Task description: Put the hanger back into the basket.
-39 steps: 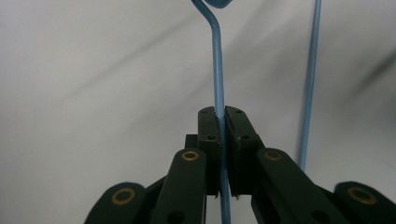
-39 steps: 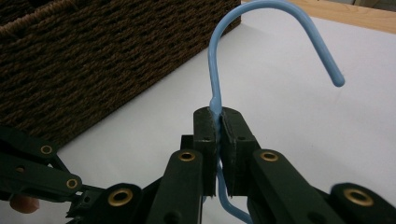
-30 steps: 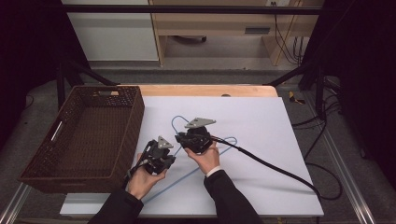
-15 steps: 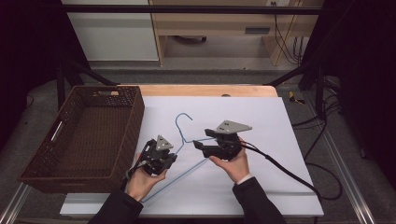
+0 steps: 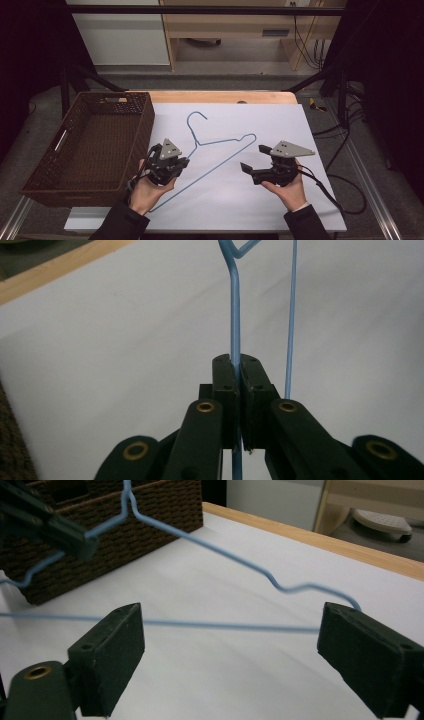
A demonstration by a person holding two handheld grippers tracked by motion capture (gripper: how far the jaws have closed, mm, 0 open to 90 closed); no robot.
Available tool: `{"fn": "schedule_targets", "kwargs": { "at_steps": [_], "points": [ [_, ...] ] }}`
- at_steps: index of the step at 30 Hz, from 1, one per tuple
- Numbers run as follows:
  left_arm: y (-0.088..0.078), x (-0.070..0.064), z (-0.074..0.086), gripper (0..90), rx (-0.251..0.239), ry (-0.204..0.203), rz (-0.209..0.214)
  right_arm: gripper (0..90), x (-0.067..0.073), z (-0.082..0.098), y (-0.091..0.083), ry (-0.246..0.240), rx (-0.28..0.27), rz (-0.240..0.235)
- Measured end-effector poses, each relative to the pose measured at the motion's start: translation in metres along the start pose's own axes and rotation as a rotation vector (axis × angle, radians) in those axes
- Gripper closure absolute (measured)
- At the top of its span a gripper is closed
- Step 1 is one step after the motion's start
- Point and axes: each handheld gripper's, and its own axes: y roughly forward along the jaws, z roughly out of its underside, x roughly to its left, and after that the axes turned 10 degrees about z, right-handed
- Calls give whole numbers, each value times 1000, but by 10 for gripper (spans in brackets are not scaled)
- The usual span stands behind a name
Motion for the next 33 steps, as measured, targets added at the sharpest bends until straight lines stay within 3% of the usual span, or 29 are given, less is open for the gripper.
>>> {"fn": "schedule_targets", "kwargs": {
  "at_steps": [5, 18, 20, 28, 30, 33],
  "points": [
    [-19, 7, -12, 871, -27, 6, -27, 85, -15, 14, -20, 33, -11, 33],
    [-67, 29, -39, 871, -68, 44, -60, 53, -35, 38, -36, 61, 16, 86],
    [-78, 36, -44, 871, -88, 60, -85, 49, -37, 41, -36, 66, 18, 95],
    [-103, 63, -49, 871, -124, 28, -95, 38, -38, 43, -40, 60, 7, 117],
    [-111, 72, -49, 871, -150, 6, -122, 38, -39, 44, -40, 61, 10, 120],
    [-118, 80, -49, 871, -148, 5, -150, 38, -40, 45, -39, 59, 12, 122]
  ]
}}
